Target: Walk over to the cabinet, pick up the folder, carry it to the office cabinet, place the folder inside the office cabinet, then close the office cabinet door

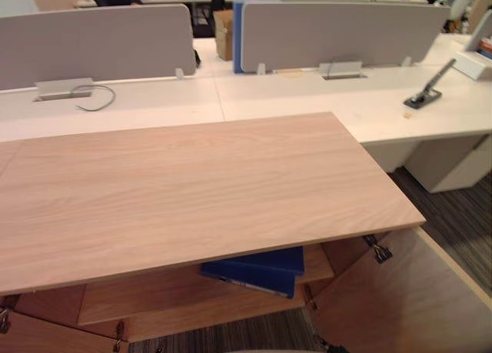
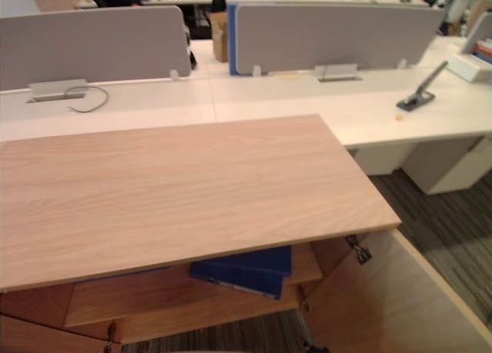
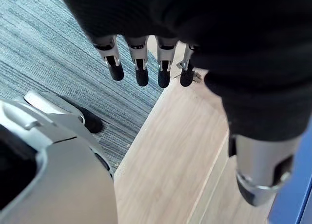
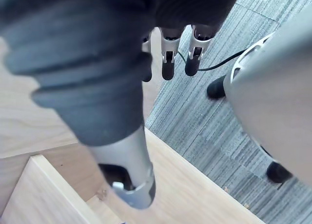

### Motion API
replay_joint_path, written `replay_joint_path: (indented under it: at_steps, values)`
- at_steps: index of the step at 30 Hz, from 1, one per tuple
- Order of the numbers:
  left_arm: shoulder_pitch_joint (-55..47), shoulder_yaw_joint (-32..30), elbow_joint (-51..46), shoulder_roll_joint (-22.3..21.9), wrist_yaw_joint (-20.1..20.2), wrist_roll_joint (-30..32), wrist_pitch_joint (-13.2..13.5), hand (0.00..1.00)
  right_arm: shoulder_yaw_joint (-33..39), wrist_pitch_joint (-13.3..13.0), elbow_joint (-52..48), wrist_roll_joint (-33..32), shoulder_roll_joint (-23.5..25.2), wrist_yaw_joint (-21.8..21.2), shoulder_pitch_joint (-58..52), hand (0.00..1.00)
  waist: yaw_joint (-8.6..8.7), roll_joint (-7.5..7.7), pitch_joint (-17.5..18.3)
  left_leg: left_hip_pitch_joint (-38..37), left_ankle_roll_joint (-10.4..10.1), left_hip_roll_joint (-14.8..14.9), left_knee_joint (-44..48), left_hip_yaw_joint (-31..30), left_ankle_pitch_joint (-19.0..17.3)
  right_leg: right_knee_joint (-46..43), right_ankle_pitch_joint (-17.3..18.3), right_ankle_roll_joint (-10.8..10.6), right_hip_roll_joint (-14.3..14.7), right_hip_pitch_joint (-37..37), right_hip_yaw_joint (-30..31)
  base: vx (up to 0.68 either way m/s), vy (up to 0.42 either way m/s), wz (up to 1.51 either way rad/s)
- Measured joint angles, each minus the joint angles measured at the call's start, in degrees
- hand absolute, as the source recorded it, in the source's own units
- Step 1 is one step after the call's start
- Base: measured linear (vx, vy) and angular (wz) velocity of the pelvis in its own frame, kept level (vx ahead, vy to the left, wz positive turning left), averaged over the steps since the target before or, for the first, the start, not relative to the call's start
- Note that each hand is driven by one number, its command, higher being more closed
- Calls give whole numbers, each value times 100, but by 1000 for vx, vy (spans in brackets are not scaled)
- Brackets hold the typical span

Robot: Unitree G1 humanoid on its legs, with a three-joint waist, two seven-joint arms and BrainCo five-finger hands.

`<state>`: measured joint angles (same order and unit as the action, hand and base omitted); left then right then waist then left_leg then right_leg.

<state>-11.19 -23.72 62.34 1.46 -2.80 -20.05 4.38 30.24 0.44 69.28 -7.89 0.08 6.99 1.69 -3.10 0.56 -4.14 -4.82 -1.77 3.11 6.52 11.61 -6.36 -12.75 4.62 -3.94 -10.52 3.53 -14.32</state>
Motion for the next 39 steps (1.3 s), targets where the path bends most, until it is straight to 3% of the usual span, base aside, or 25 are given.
replay_joint_path:
  at_steps: [3, 7, 8, 9, 10, 11, 16, 21, 26, 28, 32, 36, 39]
  values:
    - [104, 61, 4, 41, 2, 34, -31, 0, -548, 0, -142, 5, -47, 28, 167, 0, 19, -60, -201, 300, 136, 105, 505, 146, -207, -408, -104, 90, -181, -324, -516, -95, 51, -30]
    - [114, 237, -126, -8, 4, 51, -45, 0, -1066, 2, -321, 4, -66, 42, 536, 0, -47, -333, -451, 938, 226, 410, 1710, 257, -714, -728, -55, 151, -272, -581, -777, -147, 59, -21]
    - [146, 258, -192, 51, 0, 44, -45, 0, -1613, -18, -469, 5, -93, 74, 795, 0, -135, -405, -611, 1404, 211, 654, 2541, 328, -1119, -917, -31, 95, -428, -752, -1061, -237, 38, -42]
    - [164, 259, -203, 93, -3, 30, -47, 0, -1791, -28, -486, 5, -91, 78, 906, 0, -153, -386, -674, 1543, 183, 716, 2828, 333, -1249, -920, 47, -64, -473, -802, -1082, -205, -11, -43]
    - [273, 270, -190, 105, -18, 20, -60, 0, -2099, -35, -567, 9, -156, 100, 1109, 0, -165, -464, -852, 1804, 143, 893, 3311, 270, -1445, -1132, 236, -336, -444, -935, -1087, -263, -20, -21]
    - [355, 346, -206, 103, -27, 14, -60, 0, -2419, -40, -721, 20, -214, 132, 1200, 0, -158, -484, -966, 1977, 106, 946, 3505, 245, -1491, -1465, 346, -307, -494, -1170, -1065, -221, -38, -13]
    - [536, 349, -235, 58, -105, -80, -41, 0, -3305, -38, -1544, 487, -217, 165, 1216, 0, 2, -446, -1252, 2312, 95, 899, 3923, 81, -1491, -2399, 764, -222, -784, -1661, -1056, -118, -85, 11]
    - [542, 348, -478, 26, -165, -153, 21, 0, -3922, -40, -2195, 777, -257, 123, 1225, 0, 48, -379, -1367, 2546, 92, 784, 4129, -13, -1513, -2834, 953, -211, -1003, -1924, -1058, -18, -51, 13]
    - [546, 363, -634, 38, -187, -225, 48, 0, -4939, -55, -3770, 1424, -461, -107, 1225, 0, 77, -323, -1556, 2712, 111, 741, 4469, 13, -1663, -3272, 1104, -230, -1165, -2199, -868, -5, 14, -2]
    - [542, 404, -743, 53, -190, -221, 73, 0, -5520, -226, -4497, 1776, -665, -349, 1306, 0, 116, -314, -1624, 2869, 135, 714, 4672, 20, -1753, -3510, 1181, -243, -1257, -2387, -769, -13, 11, -2]
    - [560, 512, -824, 125, -180, -212, 99, 0, -6442, -355, -4699, 2089, -893, -735, 2009, 0, 117, -312, -1841, 3010, 147, 697, 4961, 9, -1850, -3805, 1261, -239, -1359, -2548, -701, -21, 9, 1]
    - [594, 619, -911, 143, -164, -285, 113, 0, -6875, -533, -5138, 2270, -902, -785, 2643, 0, 92, -352, -2022, 3442, 160, 710, 5427, -27, -2025, -4281, 1389, -229, -1472, -2978, -549, -55, 24, 2]
    - [654, 838, -1037, 143, -177, -473, 146, 0, -7113, -673, -5231, 2415, -905, -800, 2965, 0, 28, -470, -2116, 3887, 197, 674, 5845, -139, -2123, -4658, 1491, -259, -1591, -3336, -496, -26, 43, 17]
